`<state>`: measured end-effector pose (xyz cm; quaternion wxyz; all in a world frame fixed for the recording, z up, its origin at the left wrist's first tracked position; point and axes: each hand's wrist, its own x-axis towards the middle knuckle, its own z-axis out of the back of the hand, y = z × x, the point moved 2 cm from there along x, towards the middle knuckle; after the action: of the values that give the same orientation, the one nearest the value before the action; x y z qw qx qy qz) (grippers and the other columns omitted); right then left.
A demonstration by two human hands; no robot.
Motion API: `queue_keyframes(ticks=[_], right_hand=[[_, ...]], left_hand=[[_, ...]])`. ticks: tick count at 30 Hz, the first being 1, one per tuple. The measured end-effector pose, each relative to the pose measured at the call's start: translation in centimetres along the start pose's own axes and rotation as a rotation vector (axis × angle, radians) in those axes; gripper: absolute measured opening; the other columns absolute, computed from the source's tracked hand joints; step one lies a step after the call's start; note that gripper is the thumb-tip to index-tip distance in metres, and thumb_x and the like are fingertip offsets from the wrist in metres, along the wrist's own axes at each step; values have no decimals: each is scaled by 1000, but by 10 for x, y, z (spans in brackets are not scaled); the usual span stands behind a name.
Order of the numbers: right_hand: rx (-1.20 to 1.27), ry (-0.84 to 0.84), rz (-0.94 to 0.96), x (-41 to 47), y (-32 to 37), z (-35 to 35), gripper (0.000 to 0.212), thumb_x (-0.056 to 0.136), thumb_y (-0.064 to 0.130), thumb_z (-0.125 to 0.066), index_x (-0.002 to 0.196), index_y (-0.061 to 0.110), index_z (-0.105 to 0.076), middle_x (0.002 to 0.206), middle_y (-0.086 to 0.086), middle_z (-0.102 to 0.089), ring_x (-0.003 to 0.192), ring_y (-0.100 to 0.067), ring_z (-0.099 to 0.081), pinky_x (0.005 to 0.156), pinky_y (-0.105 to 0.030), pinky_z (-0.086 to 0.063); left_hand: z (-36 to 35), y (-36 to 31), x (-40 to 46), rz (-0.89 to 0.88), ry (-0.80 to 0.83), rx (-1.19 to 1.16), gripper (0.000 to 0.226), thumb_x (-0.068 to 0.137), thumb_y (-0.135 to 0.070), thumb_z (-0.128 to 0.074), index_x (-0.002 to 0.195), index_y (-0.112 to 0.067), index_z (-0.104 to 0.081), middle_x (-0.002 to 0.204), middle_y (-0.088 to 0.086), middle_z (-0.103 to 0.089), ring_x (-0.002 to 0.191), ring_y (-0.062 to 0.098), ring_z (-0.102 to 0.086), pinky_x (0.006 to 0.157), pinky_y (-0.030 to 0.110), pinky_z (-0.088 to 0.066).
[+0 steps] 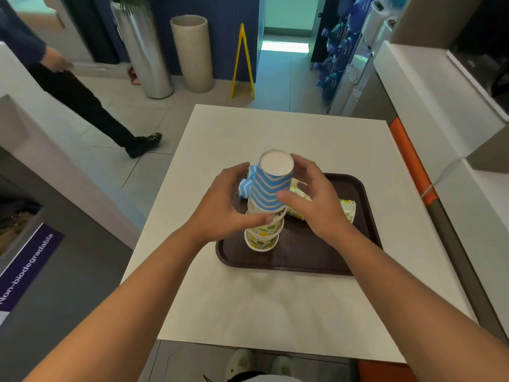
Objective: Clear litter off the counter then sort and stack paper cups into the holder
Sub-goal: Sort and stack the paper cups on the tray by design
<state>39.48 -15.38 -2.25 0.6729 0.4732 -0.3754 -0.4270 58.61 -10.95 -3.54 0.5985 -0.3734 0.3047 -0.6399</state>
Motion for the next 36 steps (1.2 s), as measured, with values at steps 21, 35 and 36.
queue_keyframes(ticks=[21, 35, 36], right_hand=[[3, -216, 64, 14, 67, 16, 61, 67, 46, -83, 116, 20, -59, 110, 7, -71, 99, -6, -69, 85, -37, -59], [-74, -463, 73, 2, 56, 76, 58, 74, 43, -80, 121, 17, -58, 114, 7, -69, 101, -4, -67, 86, -30, -57], [-84, -466, 66, 1, 52, 79, 59, 74, 44, -80, 122, 17, -58, 115, 7, -69, 101, -4, -67, 87, -31, -57]], left_hand=[[-29, -17, 13, 46, -72, -91, 58, 65, -35, -89, 112, -28, -56, 104, -16, -67, 95, -7, -63, 80, 16, -52], [-12, -53, 16, -54, -216, -165, 66, 64, -39, -89, 121, -23, -58, 112, -13, -67, 103, -2, -62, 87, 22, -54], [-11, -57, 17, -72, -225, -167, 66, 65, -39, -89, 121, -23, -58, 112, -12, -67, 104, -2, -62, 87, 21, -54]])
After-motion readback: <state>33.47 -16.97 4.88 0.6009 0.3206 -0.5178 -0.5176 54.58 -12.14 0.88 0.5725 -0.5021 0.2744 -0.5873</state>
